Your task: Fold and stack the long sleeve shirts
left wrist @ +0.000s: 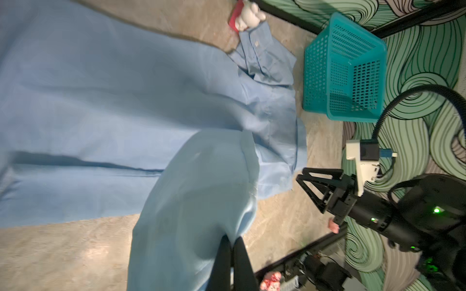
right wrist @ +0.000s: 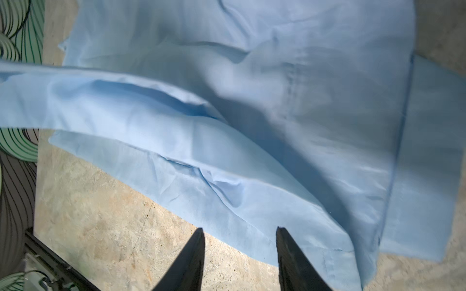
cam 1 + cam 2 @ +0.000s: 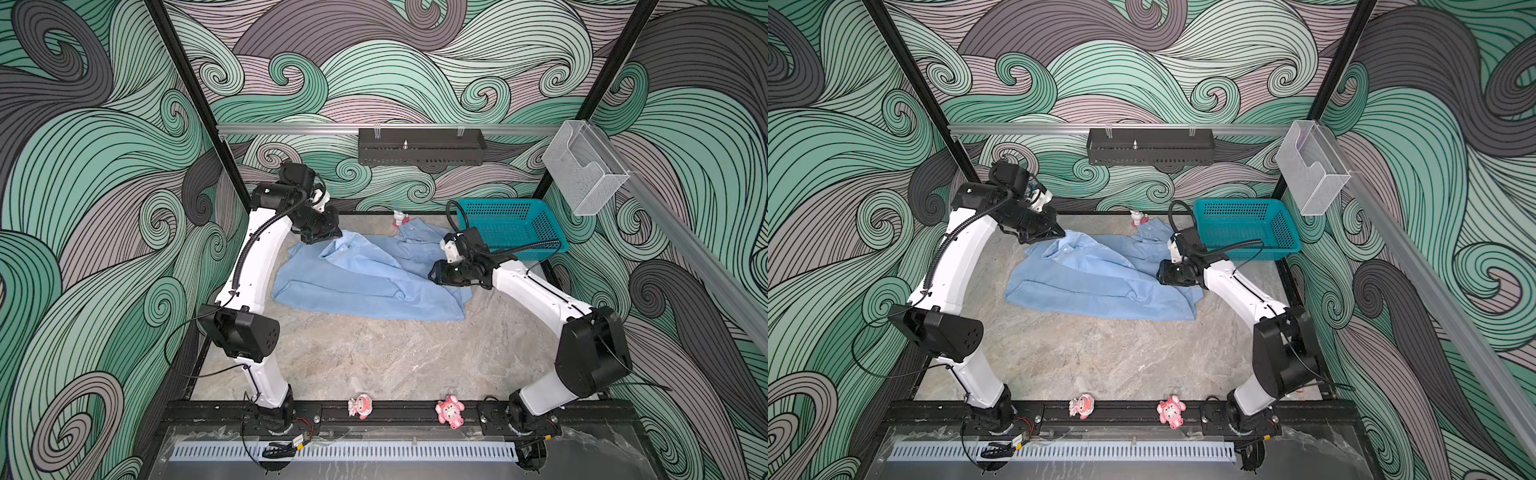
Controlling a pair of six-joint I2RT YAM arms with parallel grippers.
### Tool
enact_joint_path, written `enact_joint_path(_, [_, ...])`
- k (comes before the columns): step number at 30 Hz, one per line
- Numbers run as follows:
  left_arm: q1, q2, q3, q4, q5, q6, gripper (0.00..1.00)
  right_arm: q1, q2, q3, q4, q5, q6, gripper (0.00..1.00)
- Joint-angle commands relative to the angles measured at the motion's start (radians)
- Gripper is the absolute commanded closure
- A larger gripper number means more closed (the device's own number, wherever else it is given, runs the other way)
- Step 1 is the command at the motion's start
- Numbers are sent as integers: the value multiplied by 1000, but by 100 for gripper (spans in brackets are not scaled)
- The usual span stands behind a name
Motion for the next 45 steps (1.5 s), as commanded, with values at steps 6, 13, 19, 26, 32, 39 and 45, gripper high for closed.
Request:
enact_joint_path(6, [101, -153, -180, 52, 237, -131, 100, 26, 24, -1, 87, 73, -49, 54])
enact_joint_path(13, [183, -312, -365, 117, 298, -193, 100, 19, 92, 60, 30, 35, -16, 52])
enact_joint_path(19, [314, -447, -599, 181, 320, -226, 100, 18, 123, 43, -20, 35, 21, 57])
enact_joint_path(26, [449, -416, -747, 108, 367, -171, 100, 20, 141, -59, -89, 17, 54, 72])
enact_joint_path(32, [500, -404, -809, 171, 352, -208, 100, 22, 88, -220, -91, 35, 57, 80])
enact_joint_path(39, [497, -305, -801, 257, 373, -254, 100, 21, 28, -301, -88, 35, 51, 79])
enact_joint_path(45, [446, -232, -758, 333, 400, -313, 100, 21, -60, -249, -133, 47, 39, 71])
